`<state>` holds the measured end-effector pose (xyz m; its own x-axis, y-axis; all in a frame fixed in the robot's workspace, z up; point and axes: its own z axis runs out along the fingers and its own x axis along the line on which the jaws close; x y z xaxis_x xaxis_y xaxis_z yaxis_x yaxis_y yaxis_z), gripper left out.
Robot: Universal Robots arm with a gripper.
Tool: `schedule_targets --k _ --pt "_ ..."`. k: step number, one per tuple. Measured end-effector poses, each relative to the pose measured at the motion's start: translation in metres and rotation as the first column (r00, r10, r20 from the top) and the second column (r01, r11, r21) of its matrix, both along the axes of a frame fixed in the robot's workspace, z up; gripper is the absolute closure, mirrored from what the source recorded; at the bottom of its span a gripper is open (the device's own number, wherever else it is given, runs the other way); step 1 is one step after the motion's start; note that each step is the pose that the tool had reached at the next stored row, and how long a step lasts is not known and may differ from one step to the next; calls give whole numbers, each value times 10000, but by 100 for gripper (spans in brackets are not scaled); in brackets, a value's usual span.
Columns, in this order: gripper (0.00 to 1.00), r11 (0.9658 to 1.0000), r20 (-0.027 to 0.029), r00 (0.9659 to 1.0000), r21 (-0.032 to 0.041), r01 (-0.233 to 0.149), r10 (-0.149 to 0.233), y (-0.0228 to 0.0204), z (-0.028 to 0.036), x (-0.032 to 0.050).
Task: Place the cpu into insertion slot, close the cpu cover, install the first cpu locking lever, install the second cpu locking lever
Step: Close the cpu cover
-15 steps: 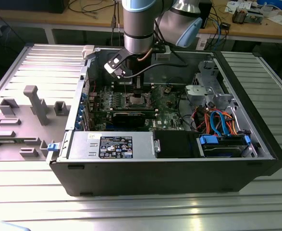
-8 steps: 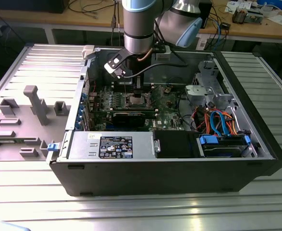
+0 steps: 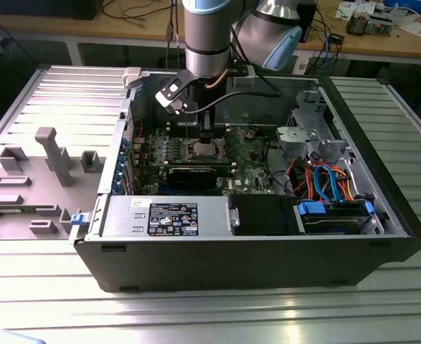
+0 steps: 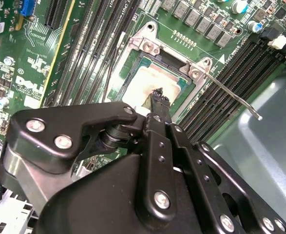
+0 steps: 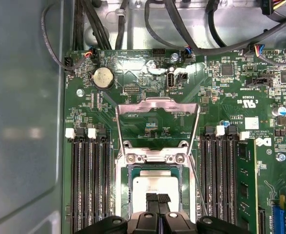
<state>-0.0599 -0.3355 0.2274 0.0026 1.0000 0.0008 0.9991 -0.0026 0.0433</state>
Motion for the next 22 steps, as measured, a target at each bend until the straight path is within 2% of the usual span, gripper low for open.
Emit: schedule_targets --k 8,18,22 --pt "89 10000 -6 10000 1 0 0 0 167 0" --pt "89 10000 -12 10000 1 0 0 0 183 0" --pt "89 10000 -13 10000 0 0 0 0 207 0"
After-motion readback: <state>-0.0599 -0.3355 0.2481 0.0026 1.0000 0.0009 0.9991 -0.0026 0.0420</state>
